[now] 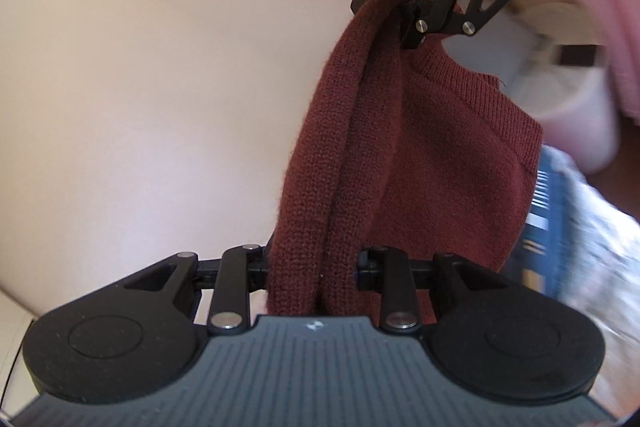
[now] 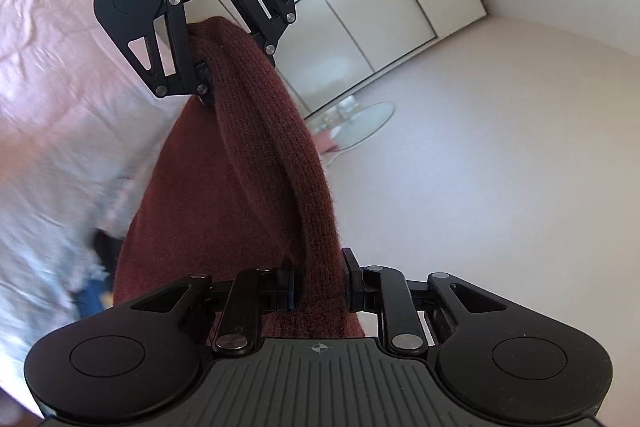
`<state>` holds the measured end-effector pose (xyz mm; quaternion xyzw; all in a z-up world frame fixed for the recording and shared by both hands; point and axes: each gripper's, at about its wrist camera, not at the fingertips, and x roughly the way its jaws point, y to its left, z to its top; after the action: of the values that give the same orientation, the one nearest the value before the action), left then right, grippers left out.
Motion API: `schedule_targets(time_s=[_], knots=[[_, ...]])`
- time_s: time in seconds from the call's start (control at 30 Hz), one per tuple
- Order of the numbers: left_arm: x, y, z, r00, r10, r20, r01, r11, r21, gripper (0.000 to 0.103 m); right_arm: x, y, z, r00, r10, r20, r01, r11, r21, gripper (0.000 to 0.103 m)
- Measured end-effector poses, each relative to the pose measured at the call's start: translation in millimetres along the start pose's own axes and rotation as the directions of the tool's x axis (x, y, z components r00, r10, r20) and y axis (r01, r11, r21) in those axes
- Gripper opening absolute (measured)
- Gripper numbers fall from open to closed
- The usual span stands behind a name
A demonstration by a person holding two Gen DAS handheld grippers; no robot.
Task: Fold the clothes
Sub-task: 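Lift the folded maroon cardigan with both grippers and carry it toward the clothes stack, then lower the cardigan onto the top of the folded clothes stack with both grippers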
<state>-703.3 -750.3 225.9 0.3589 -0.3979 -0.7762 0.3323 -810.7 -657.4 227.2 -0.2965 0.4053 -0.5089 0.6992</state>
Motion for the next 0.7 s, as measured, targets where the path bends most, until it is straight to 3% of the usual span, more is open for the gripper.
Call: schedule_targets(time_s=[0.07,0.2,0.33,0.4,0.47,0.5,0.7], knots=[[43.6,13.1,11.2,0.998,0.061,-0.011,-0.061,0.998,-0.009,0.026,37.7,-36.0,-20.3,1.000,-0.024,0.016,0.025,0.999,-0.036,0.020],[98.8,-43.0,-9.4,0.998,-0.003,-0.056,0.002,1.000,-0.019,0.027,84.1,-68.8,-60.9,0.996,-0.049,0.068,0.055,0.994,-0.092,0.020],[149.9,-116.4,-36.8,0.988,-0.102,-0.115,0.101,0.995,-0.017,0.027,108.6,-8.1,-128.8,0.993,0.112,0.048,-0.108,0.992,-0.072,0.020],[167.4,-171.4,-55.7,0.966,-0.187,-0.179,0.192,0.981,0.012,0.028,118.9,36.0,-161.2,0.975,0.224,-0.008,-0.224,0.970,-0.091,0.020],[167.4,-183.4,-61.7,0.966,-0.182,-0.186,0.187,0.982,0.012,0.026,123.4,70.4,-185.7,0.946,0.319,-0.058,-0.323,0.942,-0.092,0.020],[166.2,-186.4,-63.9,0.967,-0.173,-0.186,0.178,0.984,0.010,0.026,121.4,82.2,-193.6,0.939,0.338,-0.066,-0.343,0.935,-0.092,0.020],[159.2,-204.2,-76.7,0.976,-0.118,-0.182,0.120,0.993,-0.002,0.037,95.8,89.7,-200.6,0.950,0.308,-0.053,-0.311,0.946,-0.095,0.021]])
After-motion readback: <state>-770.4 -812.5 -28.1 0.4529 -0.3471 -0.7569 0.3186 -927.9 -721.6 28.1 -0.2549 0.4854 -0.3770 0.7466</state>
